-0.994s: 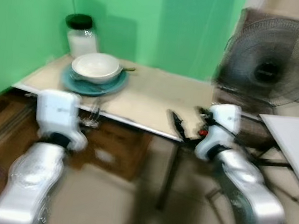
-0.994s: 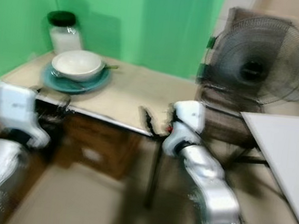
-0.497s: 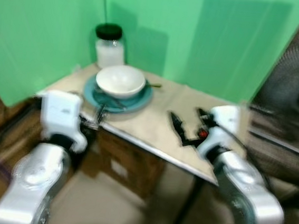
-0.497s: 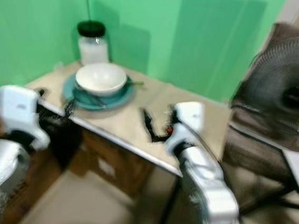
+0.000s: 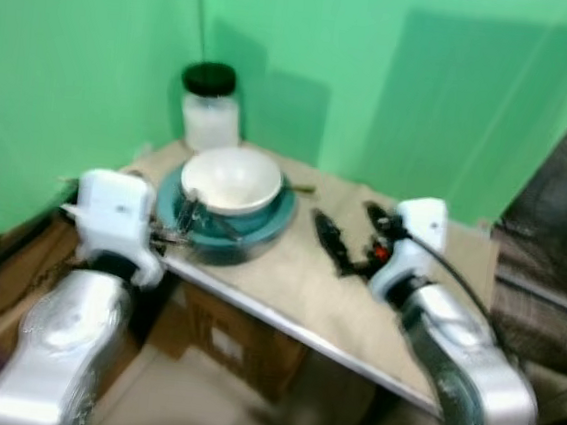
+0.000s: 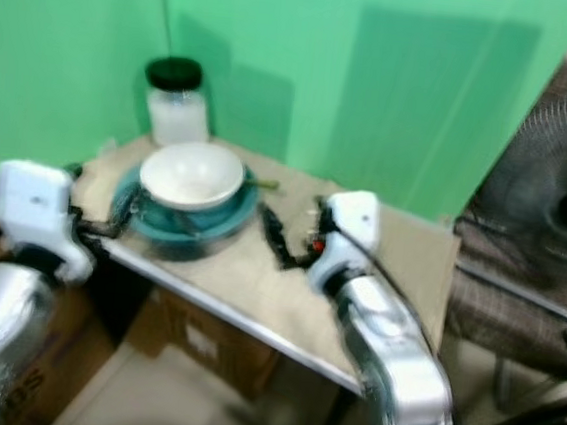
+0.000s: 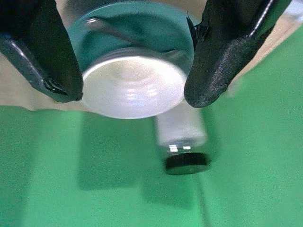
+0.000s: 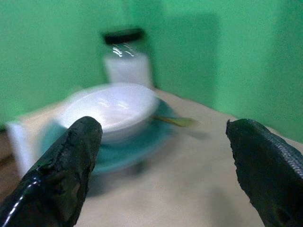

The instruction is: Setting the table

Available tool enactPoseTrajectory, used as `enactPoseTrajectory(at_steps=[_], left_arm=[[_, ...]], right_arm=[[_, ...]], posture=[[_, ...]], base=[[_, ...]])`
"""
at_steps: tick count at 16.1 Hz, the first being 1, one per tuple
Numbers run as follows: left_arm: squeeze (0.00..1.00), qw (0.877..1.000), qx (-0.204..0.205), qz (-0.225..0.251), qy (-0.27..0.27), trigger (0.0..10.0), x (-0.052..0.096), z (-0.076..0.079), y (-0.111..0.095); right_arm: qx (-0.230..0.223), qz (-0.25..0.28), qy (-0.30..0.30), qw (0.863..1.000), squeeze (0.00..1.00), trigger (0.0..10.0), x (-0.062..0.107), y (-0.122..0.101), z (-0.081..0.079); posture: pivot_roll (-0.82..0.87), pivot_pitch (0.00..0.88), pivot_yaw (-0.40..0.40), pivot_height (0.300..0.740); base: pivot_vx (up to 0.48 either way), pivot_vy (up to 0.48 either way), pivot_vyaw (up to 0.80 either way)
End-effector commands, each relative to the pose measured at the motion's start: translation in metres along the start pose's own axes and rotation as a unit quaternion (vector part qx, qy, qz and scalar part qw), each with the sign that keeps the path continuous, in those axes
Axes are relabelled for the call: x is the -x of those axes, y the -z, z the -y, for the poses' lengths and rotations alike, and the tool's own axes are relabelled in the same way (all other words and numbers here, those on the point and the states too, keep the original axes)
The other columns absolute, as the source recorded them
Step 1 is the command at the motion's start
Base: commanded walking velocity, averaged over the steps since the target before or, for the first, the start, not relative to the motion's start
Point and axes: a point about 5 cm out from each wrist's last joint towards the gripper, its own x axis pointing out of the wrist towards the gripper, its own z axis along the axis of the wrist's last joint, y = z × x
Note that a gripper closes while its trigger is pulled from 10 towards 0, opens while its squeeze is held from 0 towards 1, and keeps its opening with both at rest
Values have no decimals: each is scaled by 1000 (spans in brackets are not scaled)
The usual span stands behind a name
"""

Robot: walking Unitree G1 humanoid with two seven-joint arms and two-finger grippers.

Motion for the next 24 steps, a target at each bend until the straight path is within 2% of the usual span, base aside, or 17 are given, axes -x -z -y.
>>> enactPoseTrajectory(at_steps=[1,7,8,11,12,14,16,17,18,20,22,24], left_arm=[[0,1000,-10,3,-11,10000,1,-6,-3],[0,1000,-14,3,-5,10000,2,-5,-2],[0,1000,-16,3,-2,10000,2,-4,-2],[0,1000,-15,-1,7,10000,2,-4,0],[0,1000,-17,-3,16,10000,3,-4,0],[0,999,-20,-6,34,10000,3,-3,1],[31,997,-12,-7,79,10000,4,-3,3],[1000,994,1,-5,111,10000,7,-1,3],[1000,987,7,-14,163,10000,12,3,4],[1000,977,-3,-36,208,10000,19,5,10],[1000,967,-3,-50,249,10000,25,6,12],[1000,952,8,-61,300,10000,33,6,11]], right_arm=[[1,11,-18,1000,0,10000,-4,-5,-8],[0,13,-36,999,0,10000,-3,-4,-13],[-30,12,-33,999,0,10000,-3,-5,-12],[-68,2,-28,997,0,10000,-7,-10,-7],[-91,1,-8,996,1000,10000,-11,-14,1],[-90,-4,10,996,1000,10000,-17,-20,10],[-51,-53,27,997,1000,10000,-27,-23,19],[-40,-74,33,996,1000,10000,-31,-25,22],[-22,-102,41,994,1000,10000,-35,-28,27],[-6,-147,59,987,1000,10000,-38,-26,35],[-16,-188,95,977,1000,10000,-42,-23,46],[-57,-218,108,968,1000,10000,-49,-21,52]], posture=[[-20,15,7,740],[-17,1,9,740],[-16,1,8,740],[-15,0,4,740],[-17,0,4,740],[-22,0,5,740],[-28,4,4,740],[-28,6,1,740],[-28,8,-1,740],[-30,11,-5,740],[-32,15,-9,740],[-34,19,-8,740]], base=[[371,0,800],[367,0,667],[322,0,0],[95,0,0],[0,0,0],[0,0,0],[0,0,0],[0,0,0],[0,0,0],[0,0,0],[0,0,0],[0,0,0]])
